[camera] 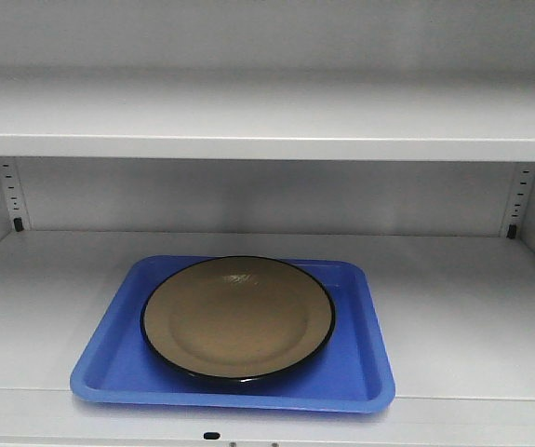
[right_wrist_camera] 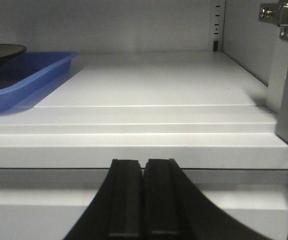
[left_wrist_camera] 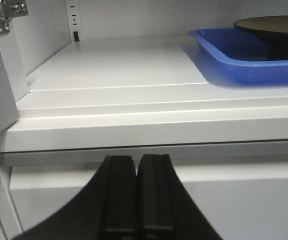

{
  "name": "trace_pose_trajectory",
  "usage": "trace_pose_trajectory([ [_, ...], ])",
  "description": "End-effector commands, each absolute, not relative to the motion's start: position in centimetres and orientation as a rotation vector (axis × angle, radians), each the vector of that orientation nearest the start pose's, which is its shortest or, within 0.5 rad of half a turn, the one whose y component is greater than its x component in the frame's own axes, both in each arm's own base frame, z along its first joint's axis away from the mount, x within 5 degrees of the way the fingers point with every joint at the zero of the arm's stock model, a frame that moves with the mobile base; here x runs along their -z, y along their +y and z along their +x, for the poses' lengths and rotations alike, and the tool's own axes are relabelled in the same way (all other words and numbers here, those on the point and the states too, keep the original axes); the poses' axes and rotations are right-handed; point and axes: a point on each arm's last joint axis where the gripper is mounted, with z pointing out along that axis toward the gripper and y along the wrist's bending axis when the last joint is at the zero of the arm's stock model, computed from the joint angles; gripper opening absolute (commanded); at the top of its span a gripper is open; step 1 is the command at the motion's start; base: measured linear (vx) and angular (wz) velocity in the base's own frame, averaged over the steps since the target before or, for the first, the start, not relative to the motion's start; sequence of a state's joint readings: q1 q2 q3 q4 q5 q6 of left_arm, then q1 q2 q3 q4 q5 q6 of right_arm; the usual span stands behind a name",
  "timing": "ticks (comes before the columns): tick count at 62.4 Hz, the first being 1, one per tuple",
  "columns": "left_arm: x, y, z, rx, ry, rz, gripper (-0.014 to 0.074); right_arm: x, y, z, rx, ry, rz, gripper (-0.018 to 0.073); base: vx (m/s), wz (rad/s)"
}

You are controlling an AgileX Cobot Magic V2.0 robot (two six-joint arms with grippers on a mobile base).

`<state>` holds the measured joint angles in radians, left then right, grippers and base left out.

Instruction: Place disk in tray to left cabinet

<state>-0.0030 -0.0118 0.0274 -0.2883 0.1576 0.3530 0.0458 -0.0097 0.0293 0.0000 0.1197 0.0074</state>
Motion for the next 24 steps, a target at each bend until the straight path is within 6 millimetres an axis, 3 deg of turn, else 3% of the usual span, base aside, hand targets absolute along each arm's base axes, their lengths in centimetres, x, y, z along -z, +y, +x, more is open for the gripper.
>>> trace_pose_trajectory([
  [1,-19.43,-0.22,5.61,-0.023,1.569,0.062,-0.0001,-19.36,0.23,5.67,-0.027,1.553,-0.036,-0.0003,0.00,0.00],
  [24,-19.43,-0.22,5.61,-0.023,1.569,0.062,-0.0001,-19.36,0.23,5.67,-0.027,1.553,-0.036,-0.0003,0.00,0.00],
])
